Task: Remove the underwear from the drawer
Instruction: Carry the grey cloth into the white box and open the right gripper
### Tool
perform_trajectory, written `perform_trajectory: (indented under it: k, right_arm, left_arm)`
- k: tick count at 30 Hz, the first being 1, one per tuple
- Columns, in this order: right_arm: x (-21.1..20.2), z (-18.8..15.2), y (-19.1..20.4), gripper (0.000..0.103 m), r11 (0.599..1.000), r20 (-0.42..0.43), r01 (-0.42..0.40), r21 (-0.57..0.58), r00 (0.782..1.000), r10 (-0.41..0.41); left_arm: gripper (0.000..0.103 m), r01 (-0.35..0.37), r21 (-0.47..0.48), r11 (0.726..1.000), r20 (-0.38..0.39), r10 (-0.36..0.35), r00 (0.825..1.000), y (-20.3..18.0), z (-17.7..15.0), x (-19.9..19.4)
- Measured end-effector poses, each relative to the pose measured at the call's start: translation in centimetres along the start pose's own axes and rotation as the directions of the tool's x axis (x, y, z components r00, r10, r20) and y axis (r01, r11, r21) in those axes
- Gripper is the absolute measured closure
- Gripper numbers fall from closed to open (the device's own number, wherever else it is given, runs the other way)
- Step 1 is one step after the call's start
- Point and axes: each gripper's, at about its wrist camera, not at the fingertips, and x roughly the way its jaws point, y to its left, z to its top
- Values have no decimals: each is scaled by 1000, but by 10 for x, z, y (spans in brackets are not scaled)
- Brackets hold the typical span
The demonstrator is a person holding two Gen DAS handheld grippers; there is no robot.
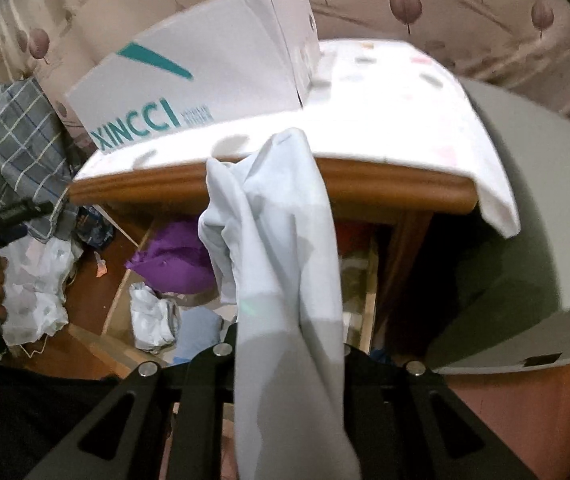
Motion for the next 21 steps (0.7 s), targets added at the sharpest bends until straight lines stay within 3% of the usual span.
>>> perform_trajectory:
  k: [5, 9, 14, 21]
  right_arm:
    - [-43, 21, 14, 88, 999, 56, 14, -31, 998, -12]
    - [-82, 49, 27, 88, 998, 134, 15, -53, 991, -8]
    - [-119, 101, 41, 88, 997, 229, 25, -77, 973, -6]
    - [-132, 187, 61, 88, 994, 314, 48, -97, 949, -16]
  left_arm:
    - [19, 67, -19, 998, -24, -68, 997, 2, 0, -3]
    - [19, 64, -9, 998, -17, -65, 998, -1, -1, -5]
    - [19, 73, -15, 997, -24, -73, 997, -2, 0, -5]
    - [18, 76, -47, 996, -35, -77, 996, 5, 3, -3]
